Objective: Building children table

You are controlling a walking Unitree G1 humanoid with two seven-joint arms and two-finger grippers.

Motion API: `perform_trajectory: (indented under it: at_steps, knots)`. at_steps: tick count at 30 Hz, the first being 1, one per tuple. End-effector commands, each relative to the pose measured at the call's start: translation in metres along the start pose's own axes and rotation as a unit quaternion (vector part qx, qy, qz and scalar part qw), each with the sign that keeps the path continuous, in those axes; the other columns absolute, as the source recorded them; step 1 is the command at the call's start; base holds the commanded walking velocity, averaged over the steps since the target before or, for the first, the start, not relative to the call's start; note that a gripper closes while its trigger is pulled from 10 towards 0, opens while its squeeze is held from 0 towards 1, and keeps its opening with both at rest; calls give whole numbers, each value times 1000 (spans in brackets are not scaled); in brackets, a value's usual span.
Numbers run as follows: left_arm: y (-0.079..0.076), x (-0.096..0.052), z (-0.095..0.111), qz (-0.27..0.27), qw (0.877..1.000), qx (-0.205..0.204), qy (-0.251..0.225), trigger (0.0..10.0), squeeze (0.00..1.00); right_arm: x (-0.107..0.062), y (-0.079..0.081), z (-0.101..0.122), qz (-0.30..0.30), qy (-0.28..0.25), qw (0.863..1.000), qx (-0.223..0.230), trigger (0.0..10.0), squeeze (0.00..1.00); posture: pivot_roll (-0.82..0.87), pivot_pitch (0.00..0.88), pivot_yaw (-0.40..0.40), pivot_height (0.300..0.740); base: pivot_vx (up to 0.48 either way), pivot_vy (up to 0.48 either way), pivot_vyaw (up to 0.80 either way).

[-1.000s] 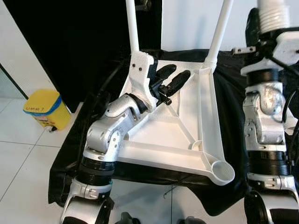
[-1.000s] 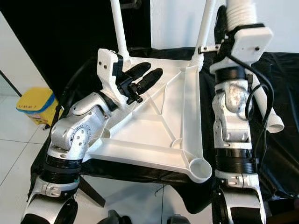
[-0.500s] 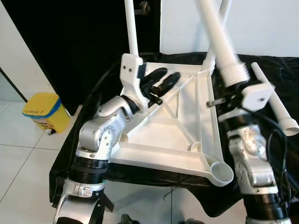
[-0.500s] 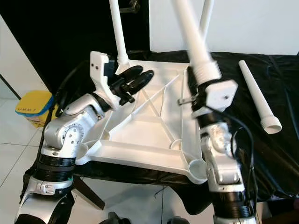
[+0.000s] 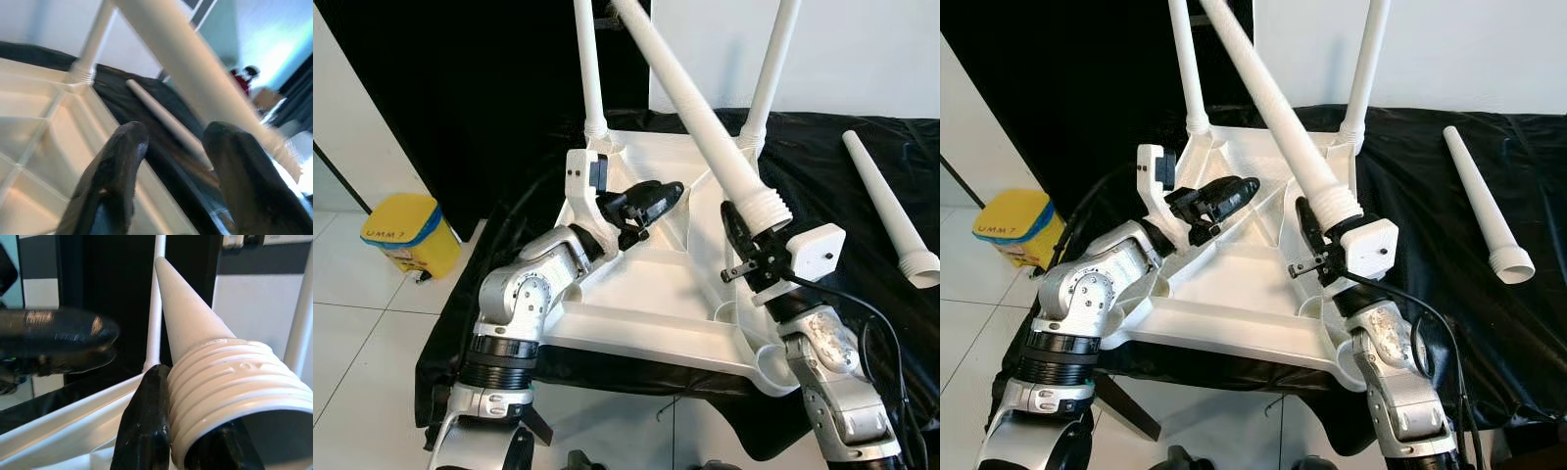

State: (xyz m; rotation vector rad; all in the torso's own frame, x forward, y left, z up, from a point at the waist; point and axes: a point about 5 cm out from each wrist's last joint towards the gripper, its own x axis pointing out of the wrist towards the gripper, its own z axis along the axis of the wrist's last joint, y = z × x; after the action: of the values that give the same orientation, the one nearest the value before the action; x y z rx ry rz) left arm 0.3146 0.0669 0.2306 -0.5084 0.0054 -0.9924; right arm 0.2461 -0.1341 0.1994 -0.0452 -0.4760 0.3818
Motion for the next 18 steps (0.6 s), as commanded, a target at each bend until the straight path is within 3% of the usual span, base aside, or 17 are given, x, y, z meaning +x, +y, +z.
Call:
perform_trajectory:
  at_steps: [1, 10, 11, 18]
  knots:
    - [-11, -5, -3, -125, 991, -35, 1, 10000, 1000, 0, 7, 4, 24, -2, 1000, 10, 10000, 0, -190, 78, 58, 740, 0, 0, 0]
    - [-7, -4, -6, -131, 989, -73, -4, 10000, 980, -2, 20, -1, 82, 17, 996, 25, 10000, 0, -192, 78, 60, 740, 0, 0, 0]
    - [-6, -2, -6, -128, 989, -79, -4, 10000, 0, -1, 24, -1, 102, 21, 994, 31, 10000, 0, -192, 78, 59, 740, 0, 0, 0]
    - [1, 2, -6, -112, 990, -90, -9, 10000, 0, -1, 32, -1, 148, 28, 988, 45, 10000, 0, -194, 81, 58, 740, 0, 0, 0]
